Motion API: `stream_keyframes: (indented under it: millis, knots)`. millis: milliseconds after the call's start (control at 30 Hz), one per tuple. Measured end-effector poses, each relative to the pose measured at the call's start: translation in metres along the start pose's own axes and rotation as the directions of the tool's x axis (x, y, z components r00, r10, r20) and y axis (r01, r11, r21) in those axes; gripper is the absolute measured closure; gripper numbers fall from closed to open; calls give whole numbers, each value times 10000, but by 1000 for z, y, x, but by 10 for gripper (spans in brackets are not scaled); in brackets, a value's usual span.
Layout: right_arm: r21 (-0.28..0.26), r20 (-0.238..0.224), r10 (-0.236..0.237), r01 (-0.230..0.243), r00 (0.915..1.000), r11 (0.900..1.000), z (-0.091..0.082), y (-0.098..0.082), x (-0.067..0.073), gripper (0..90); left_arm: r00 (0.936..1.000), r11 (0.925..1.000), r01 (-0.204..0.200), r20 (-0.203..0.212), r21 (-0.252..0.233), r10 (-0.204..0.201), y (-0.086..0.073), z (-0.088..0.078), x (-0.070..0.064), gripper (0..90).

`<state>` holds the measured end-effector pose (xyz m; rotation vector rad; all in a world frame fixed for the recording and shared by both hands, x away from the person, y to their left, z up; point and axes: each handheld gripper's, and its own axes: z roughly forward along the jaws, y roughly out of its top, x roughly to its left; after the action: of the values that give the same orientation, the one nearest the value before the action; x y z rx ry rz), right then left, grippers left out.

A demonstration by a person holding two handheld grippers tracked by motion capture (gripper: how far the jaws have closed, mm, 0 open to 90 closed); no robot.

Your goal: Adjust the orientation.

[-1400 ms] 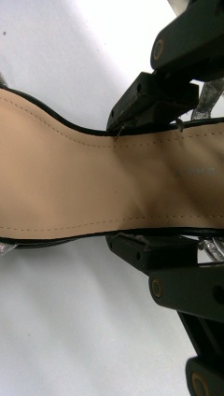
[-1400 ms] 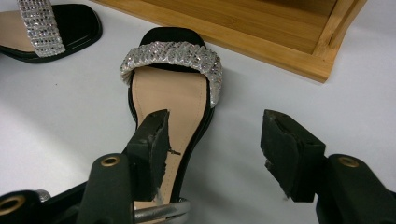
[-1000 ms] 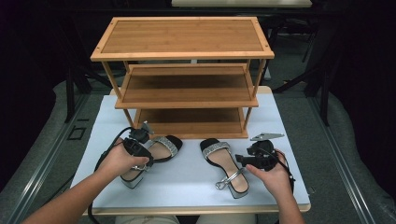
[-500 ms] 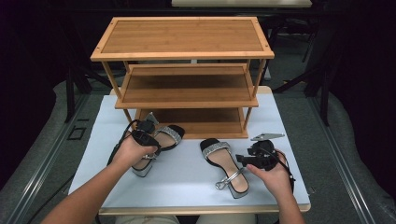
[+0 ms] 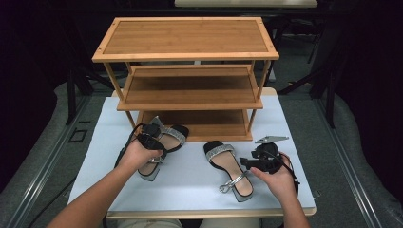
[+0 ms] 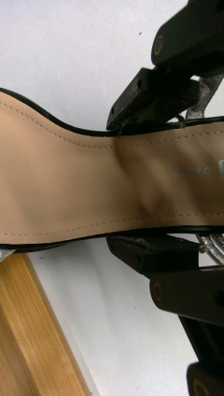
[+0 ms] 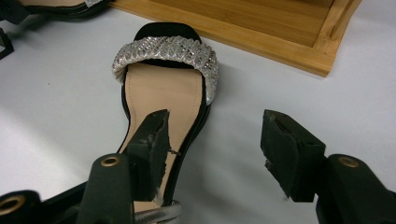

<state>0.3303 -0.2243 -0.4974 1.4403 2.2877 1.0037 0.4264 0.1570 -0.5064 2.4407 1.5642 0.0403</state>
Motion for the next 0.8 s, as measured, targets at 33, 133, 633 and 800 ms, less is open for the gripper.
stream_keyframes:
  millis: [33,133,633,800]
  knots:
    - [-3,10,5,-5,10000,10000,0,0,0,416,10000,10000,-28,27,-17,28,0,0,0,402]
    - [-13,29,21,-21,10000,10000,0,0,0,416,9998,9999,-152,157,-11,152,-1,-5,2,398]
    - [-110,20,75,-75,10000,9999,2,-1,0,415,9936,9924,-836,685,-901,900,-28,-78,9,441]
    - [-53,23,106,-105,9999,9999,1,-1,0,416,9905,9830,-920,867,-1588,1067,-54,-101,24,443]
